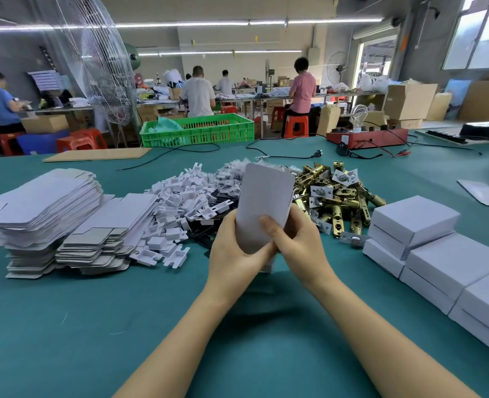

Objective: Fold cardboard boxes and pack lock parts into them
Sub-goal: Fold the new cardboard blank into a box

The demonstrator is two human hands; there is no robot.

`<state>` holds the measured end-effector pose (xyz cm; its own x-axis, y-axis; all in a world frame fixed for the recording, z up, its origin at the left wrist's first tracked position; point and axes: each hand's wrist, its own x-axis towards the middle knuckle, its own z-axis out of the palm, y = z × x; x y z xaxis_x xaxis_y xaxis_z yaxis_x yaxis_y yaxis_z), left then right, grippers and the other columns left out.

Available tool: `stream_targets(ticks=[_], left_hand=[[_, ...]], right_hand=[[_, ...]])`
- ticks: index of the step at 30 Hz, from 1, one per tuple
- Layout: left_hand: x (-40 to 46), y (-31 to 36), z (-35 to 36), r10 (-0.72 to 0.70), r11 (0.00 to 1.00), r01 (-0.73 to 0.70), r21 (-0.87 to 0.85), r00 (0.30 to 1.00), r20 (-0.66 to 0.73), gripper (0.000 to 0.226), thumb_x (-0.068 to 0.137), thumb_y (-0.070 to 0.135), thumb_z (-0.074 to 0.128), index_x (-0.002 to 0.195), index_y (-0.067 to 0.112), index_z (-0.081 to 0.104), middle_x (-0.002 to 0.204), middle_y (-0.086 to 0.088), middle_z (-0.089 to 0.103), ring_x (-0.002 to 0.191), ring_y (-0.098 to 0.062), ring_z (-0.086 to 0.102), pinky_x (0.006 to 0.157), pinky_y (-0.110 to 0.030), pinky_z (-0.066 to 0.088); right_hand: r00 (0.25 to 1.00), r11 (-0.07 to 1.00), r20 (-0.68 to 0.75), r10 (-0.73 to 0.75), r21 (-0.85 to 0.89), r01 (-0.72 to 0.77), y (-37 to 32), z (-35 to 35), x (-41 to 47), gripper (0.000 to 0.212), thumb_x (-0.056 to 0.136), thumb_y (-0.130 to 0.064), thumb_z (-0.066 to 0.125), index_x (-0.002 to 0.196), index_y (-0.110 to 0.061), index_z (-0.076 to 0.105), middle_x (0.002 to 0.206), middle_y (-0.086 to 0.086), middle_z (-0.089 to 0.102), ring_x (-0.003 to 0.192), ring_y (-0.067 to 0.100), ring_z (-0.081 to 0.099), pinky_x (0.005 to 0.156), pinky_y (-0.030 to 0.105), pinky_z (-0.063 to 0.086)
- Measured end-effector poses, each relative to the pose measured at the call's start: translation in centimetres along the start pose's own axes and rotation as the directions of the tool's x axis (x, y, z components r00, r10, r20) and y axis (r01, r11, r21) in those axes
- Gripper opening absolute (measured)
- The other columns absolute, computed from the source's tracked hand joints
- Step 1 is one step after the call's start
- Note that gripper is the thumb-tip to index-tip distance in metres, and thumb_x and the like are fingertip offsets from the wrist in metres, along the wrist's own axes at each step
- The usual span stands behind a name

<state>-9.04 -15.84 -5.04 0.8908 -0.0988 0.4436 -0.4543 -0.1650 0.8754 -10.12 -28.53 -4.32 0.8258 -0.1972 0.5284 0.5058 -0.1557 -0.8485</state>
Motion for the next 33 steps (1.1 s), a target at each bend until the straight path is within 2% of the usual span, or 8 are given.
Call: stream_targets(ticks=[4,8,11,14,19,24,29,33], left_hand=[[0.7,0.4,-0.9,-0.027,0.992,0.033,-0.12,0.998,0.058,0.019,0.088,0.041,0.065,0.104,0.031,0.064,0.091,0.017,0.071,0.083,0.001,0.065,0.067,-0.018,0.051],[1.3,0.8,-1.7,-0.073,0.985,0.086,-0.147,0.993,0.096,0.03,0.088,0.043,0.054,0.1,0.021,0.069,0.089,0.005,0.072,0.083,-0.016,0.066,0.07,-0.038,0.055],[1.4,0.5,-1.6,-0.054,0.994,0.061,-0.087,0.995,0.086,0.025,0.097,0.037,0.053,0.101,0.019,0.07,0.084,0.009,0.069,0.07,-0.007,0.062,0.058,-0.024,0.048],[1.2,0.3,-1.4,-0.032,0.998,0.035,-0.056,0.998,0.045,0.018,0.099,0.034,0.052,0.096,0.024,0.067,0.085,0.015,0.067,0.07,0.008,0.06,0.059,-0.011,0.045],[1.2,0.4,-1.3,-0.035,0.998,0.037,-0.058,0.999,0.036,0.018,0.099,0.033,0.052,0.095,0.024,0.067,0.086,0.012,0.068,0.072,0.004,0.061,0.062,-0.013,0.048],[1.1,0.7,-1.5,-0.051,0.993,0.061,-0.102,0.994,0.094,0.004,0.095,0.029,0.061,0.093,0.032,0.063,0.088,0.01,0.07,0.073,-0.001,0.065,0.055,-0.014,0.047],[1.2,1.3,-2.0,-0.065,0.987,0.089,-0.137,0.983,0.17,0.016,0.088,0.017,0.072,0.099,0.028,0.068,0.092,0.006,0.075,0.081,-0.009,0.07,0.056,-0.016,0.05],[1.4,1.6,-1.8,0.054,0.998,-0.053,0.031,0.998,-0.031,0.016,0.087,0.018,0.074,0.102,0.021,0.069,0.092,0.011,0.073,0.082,-0.007,0.068,0.07,-0.026,0.056]], right_hand=[[0.994,0.994,0.086,0.064,0.086,-0.071,-0.8,-1.6,0.8,0.023,0.083,-0.029,0.068,0.102,-0.018,0.063,0.094,-0.004,0.071,0.087,0.012,0.067,0.069,0.026,0.054],[0.976,0.98,0.167,0.138,0.119,-0.159,-1.4,-2.1,1.0,0.035,0.078,-0.034,0.067,0.109,-0.018,0.062,0.096,-0.008,0.073,0.089,0.007,0.068,0.068,0.019,0.053],[0.973,0.968,0.159,0.169,0.159,-0.195,-1.3,-2.1,0.9,0.038,0.075,-0.035,0.069,0.108,-0.018,0.062,0.097,-0.006,0.073,0.091,0.009,0.069,0.069,0.021,0.054],[0.982,0.977,0.103,0.156,0.127,-0.169,-1.0,-1.8,0.4,0.038,0.074,-0.04,0.068,0.106,-0.021,0.06,0.1,-0.005,0.072,0.093,0.009,0.068,0.072,0.022,0.055],[0.993,0.991,0.021,0.118,0.058,-0.119,-0.1,-1.1,-0.4,0.038,0.076,-0.048,0.063,0.104,-0.023,0.059,0.102,-0.001,0.069,0.093,0.011,0.067,0.075,0.026,0.057],[0.994,0.991,0.049,0.096,0.083,-0.1,0.2,-1.5,-0.4,0.027,0.081,-0.042,0.062,0.102,-0.025,0.062,0.098,-0.003,0.072,0.09,0.011,0.068,0.073,0.026,0.057],[0.994,0.984,0.039,0.102,0.14,-0.107,0.3,-1.9,-0.3,0.028,0.081,-0.036,0.063,0.105,-0.022,0.062,0.098,-0.004,0.072,0.091,0.01,0.068,0.072,0.024,0.055],[0.987,0.996,-0.141,0.079,0.047,-0.073,0.4,-0.9,-0.9,0.027,0.079,-0.043,0.065,0.102,-0.031,0.055,0.096,-0.007,0.066,0.083,0.0,0.065,0.068,0.017,0.051]])
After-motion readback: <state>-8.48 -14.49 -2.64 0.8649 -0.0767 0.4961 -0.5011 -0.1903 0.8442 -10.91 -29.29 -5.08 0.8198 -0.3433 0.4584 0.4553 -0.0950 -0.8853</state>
